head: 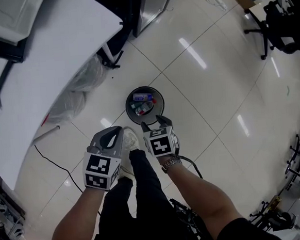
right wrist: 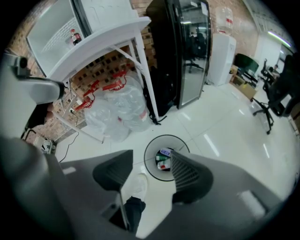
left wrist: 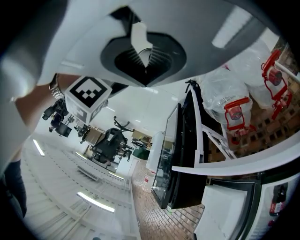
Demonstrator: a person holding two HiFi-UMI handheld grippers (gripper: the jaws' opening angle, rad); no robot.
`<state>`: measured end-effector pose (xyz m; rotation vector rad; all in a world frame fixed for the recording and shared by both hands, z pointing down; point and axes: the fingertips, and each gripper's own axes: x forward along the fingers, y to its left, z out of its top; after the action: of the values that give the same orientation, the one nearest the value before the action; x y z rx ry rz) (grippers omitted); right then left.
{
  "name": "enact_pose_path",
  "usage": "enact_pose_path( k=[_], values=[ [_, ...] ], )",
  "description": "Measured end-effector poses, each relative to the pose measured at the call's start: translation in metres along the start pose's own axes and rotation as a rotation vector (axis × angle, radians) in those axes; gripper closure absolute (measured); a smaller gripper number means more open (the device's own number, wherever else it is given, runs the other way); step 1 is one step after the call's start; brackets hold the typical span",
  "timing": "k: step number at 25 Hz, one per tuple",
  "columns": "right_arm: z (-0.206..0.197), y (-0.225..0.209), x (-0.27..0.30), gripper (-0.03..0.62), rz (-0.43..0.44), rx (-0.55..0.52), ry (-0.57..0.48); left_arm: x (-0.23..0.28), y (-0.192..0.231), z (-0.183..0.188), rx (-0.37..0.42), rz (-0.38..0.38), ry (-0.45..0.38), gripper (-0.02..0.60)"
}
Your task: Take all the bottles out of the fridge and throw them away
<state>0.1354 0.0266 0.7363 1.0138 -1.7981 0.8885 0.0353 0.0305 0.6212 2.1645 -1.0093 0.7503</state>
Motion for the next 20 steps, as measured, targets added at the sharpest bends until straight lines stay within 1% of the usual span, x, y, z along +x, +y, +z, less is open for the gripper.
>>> enact_pose_path(
  k=[5,13,17,20],
  values=[
    [0.022,0.012,-0.027,0.342,0.006,-0.033,-0.043,-0.025,-0.003,0.019,0.008,0.027,-0.043,0.578],
    [0.069,0.044,-0.082,0.342,0.03,-0.09,-0.159,-0.072,-0.002,0.042,-0.012,0.086,-0.116,0.578],
    [0.092,0.064,-0.107,0.342,0.049,-0.171,-0.201,-0.097,-0.001,0.053,-0.024,0.12,-0.152,0.578],
    [0.109,0.084,-0.127,0.342,0.083,-0.193,-0.241,-0.118,0.0,0.063,-0.03,0.152,-0.186,0.578]
  ],
)
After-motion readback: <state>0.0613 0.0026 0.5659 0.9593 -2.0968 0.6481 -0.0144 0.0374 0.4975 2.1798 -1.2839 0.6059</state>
